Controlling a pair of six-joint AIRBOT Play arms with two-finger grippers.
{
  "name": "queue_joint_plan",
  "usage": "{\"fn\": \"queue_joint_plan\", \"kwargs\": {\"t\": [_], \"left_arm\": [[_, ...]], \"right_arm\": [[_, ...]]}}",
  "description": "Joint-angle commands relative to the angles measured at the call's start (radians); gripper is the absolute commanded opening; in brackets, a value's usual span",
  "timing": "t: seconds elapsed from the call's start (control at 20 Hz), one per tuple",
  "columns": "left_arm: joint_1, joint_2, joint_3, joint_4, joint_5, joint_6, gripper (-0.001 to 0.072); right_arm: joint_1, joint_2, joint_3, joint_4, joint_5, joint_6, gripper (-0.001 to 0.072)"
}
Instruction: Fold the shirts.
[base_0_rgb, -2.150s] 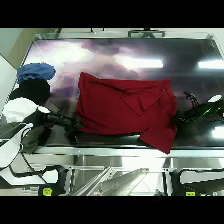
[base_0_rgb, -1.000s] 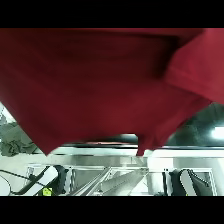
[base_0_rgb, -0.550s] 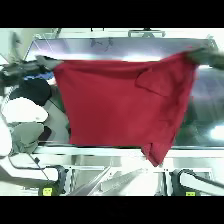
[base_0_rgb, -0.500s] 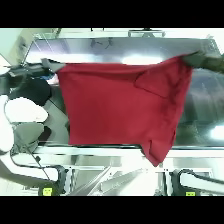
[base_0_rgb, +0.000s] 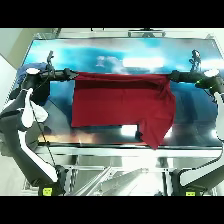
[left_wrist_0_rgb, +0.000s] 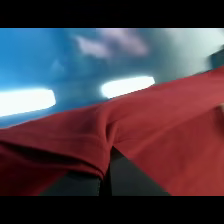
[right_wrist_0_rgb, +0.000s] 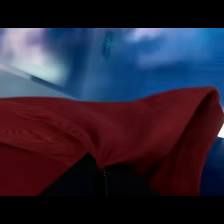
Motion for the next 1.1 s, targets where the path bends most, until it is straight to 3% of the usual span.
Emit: {"fn": "queue_joint_plan", "kwargs": {"t": [0.0,0.15,0.3,0.6,1.0,1.05], "left_arm": [[-0.064,-0.039,0.151,0.320,0.026,-0.164,0.0009],[-0.124,-0.039,0.219,0.571,-0.005,-0.292,0.0010],[-0.181,-0.039,0.211,0.719,0.018,-0.336,0.0010],[-0.217,-0.040,0.121,0.760,0.088,-0.335,0.0010],[-0.229,-0.045,0.117,0.783,0.080,-0.339,0.0011],[-0.238,-0.044,0.117,0.782,0.073,-0.339,0.0038]], "right_arm": [[0.011,-0.026,0.056,-0.249,0.053,0.127,0.0021],[0.032,-0.029,0.068,-0.389,0.094,0.189,0.0021],[0.063,-0.045,0.068,-0.405,0.091,0.185,0.0022],[0.087,-0.076,0.068,-0.423,0.065,0.190,0.0022],[0.093,-0.076,0.068,-0.454,0.066,0.238,0.0022],[0.093,-0.076,0.068,-0.453,0.071,0.238,0.0036]]}}
